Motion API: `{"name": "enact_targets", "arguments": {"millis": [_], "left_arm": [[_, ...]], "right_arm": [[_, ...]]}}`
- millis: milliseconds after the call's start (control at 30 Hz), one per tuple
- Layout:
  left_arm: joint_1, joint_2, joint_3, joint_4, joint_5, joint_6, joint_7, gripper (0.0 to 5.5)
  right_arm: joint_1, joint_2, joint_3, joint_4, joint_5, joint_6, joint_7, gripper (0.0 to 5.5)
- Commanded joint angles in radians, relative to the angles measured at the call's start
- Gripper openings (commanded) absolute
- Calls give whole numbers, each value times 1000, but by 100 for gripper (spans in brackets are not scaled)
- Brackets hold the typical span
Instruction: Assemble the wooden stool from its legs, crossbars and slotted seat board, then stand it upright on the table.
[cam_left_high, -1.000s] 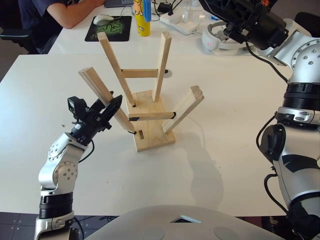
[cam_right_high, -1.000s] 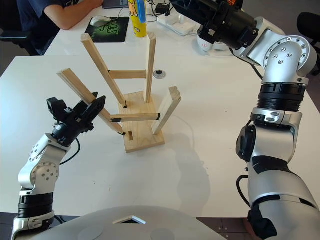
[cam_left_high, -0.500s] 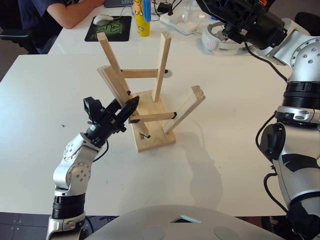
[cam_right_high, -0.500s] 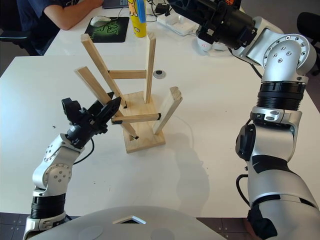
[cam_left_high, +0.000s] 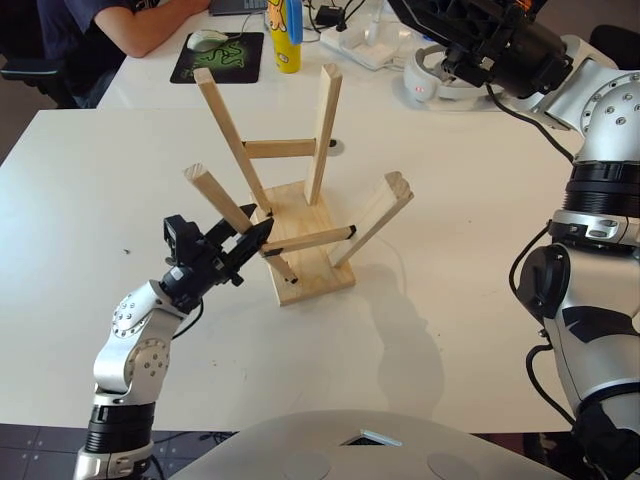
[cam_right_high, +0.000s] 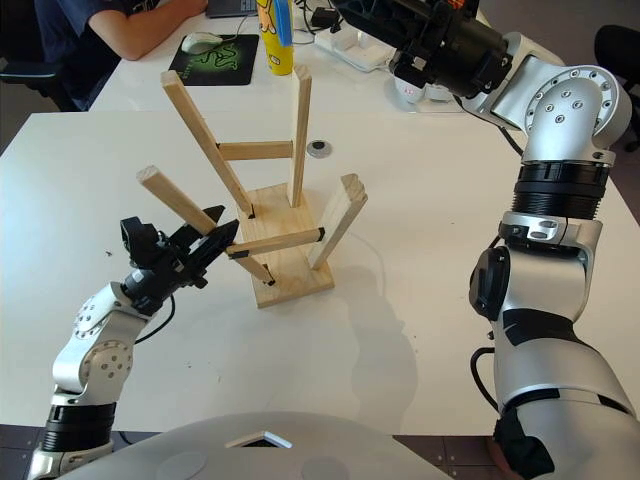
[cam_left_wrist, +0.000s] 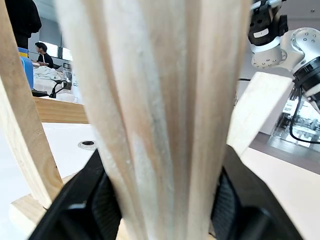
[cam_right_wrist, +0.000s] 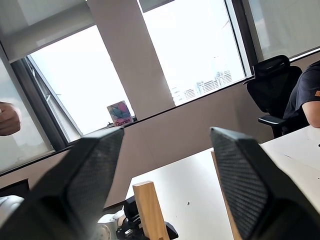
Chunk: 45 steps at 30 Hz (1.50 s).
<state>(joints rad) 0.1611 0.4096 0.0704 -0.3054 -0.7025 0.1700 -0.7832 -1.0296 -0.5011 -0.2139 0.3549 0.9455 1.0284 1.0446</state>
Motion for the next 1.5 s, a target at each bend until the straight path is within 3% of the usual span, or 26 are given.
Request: {"name": "enact_targets", "arguments": {"millis": [33, 733, 1033, 1133, 1267, 1500], "left_arm": [[47, 75, 14, 44, 55, 59, -19, 203], [-132, 268, -29, 143, 113, 86, -189, 203], [-80, 282, -12, 104, 101, 99, -198, 203], [-65, 265, 12, 110, 80, 110, -176, 203], [-53, 223, 35, 114, 38, 135, -138, 203], [-4, 184, 8, 50, 44, 137, -107, 203]], "right_arm": [[-15, -8, -12, -18, -2, 10, -5, 320], [8, -12, -18, -56, 7, 55, -8, 320], [59, -31, -24, -130, 26, 92, -3, 320], [110, -71, 36, -257, 14, 67, 87, 320], [210, -159, 262, -450, -196, -239, 344, 320], [139, -88, 514, -354, -556, -697, 443, 320]]}}
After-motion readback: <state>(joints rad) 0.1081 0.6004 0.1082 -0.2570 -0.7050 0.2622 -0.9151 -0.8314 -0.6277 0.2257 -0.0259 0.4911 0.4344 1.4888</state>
